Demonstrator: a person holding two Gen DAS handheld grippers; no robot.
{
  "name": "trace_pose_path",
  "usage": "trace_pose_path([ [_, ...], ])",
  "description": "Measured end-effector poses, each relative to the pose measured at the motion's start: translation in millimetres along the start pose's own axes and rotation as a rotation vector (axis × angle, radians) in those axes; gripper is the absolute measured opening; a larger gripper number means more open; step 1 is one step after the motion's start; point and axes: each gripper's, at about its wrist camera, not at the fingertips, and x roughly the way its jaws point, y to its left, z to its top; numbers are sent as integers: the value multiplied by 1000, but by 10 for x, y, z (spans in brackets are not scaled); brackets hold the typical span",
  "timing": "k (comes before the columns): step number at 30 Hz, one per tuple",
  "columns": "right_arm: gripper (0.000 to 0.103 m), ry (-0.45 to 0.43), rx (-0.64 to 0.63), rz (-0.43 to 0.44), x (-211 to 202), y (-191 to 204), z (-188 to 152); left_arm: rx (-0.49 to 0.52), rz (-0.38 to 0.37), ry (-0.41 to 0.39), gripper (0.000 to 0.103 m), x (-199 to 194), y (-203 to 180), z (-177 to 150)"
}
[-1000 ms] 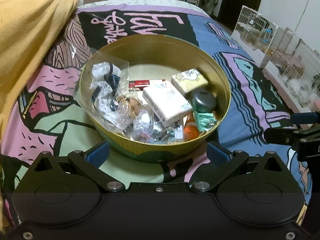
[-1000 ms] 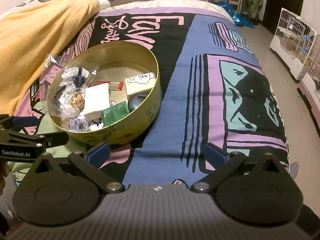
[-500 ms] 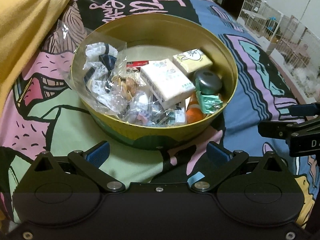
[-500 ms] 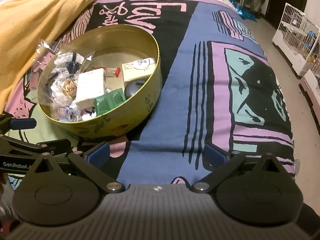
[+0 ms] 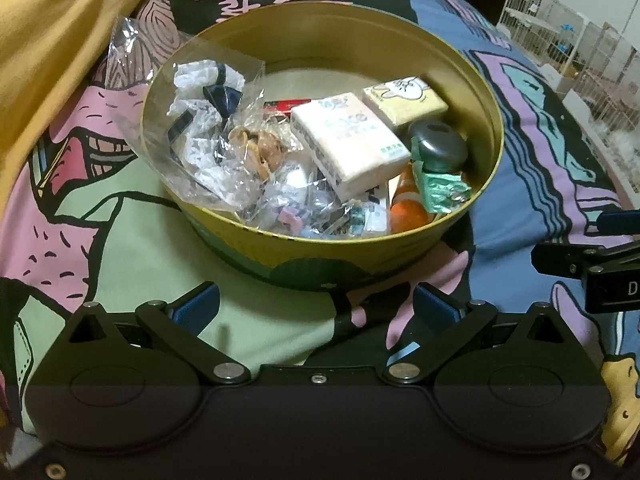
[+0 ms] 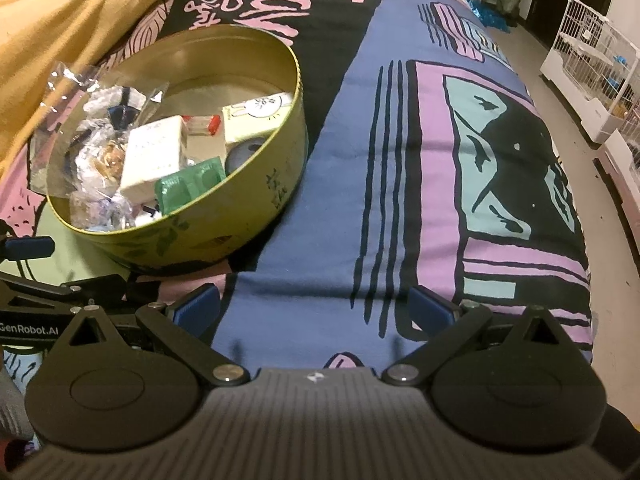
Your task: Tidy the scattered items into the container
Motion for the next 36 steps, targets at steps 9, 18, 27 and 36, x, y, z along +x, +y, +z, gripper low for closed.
trace_pose_path([
  [9,103,31,-3,-15,151,-35,-37,13,22,20,103,114,-87,-29],
  [18,103,49,-9,-32,261,-52,-56,-7,46,29,103,218,-75,-38],
  [27,103,64,-10,-45,366,-97,-84,-20,58,41,103,298,-78,-35],
  [36,103,88,-7,-51,476,-145,-133,-23,68,49,103,376,-84,-29],
])
